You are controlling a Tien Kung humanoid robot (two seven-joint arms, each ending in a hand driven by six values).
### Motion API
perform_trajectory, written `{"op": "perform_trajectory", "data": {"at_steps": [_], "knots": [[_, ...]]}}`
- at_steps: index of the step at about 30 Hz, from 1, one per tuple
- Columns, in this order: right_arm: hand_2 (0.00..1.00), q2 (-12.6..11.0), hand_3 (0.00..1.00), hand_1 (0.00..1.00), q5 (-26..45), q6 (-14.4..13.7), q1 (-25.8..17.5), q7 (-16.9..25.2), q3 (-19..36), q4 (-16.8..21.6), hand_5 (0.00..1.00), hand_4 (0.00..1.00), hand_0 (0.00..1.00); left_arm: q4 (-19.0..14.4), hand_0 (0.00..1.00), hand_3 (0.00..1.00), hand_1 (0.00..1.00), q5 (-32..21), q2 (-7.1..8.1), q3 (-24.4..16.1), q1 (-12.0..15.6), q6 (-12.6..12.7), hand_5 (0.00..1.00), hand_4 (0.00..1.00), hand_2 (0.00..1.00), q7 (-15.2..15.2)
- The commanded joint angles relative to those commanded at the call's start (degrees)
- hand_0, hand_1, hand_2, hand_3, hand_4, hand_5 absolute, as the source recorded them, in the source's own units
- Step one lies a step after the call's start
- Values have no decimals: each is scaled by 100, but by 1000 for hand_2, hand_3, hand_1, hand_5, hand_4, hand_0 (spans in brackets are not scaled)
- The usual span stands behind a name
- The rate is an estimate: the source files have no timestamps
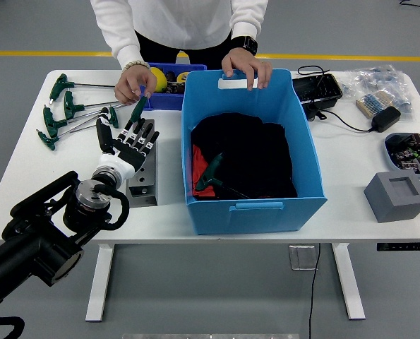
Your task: Lift tool from toolbox,place it in box,lift tool from toolbox,place it in box
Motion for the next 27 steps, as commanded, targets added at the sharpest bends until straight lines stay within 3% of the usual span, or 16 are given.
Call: {"op": "perform_trajectory", "data": {"at_steps": [27], "knots": [[721,-24,564,654,-4,-11,64,9,32,4,696,762,681,237,647,853,653,-111,-13,232,-301,-65,842,823,768,109]]}}
